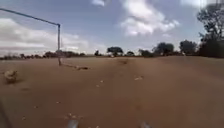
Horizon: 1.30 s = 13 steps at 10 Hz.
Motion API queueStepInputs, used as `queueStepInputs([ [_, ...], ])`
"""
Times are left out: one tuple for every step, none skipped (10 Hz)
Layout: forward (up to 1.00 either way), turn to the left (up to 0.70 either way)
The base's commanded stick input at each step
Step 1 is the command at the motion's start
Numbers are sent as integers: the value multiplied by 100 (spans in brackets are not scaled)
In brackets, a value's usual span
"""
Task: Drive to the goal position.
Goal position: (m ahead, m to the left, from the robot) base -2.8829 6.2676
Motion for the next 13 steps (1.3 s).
queueStepInputs([
  [70, 0],
  [70, 0],
  [70, 0],
  [70, 0],
  [70, 0],
  [70, 0],
  [70, 0],
  [70, 0],
  [70, 0],
  [70, 0],
  [70, 1],
  [70, 25],
  [70, 27],
])
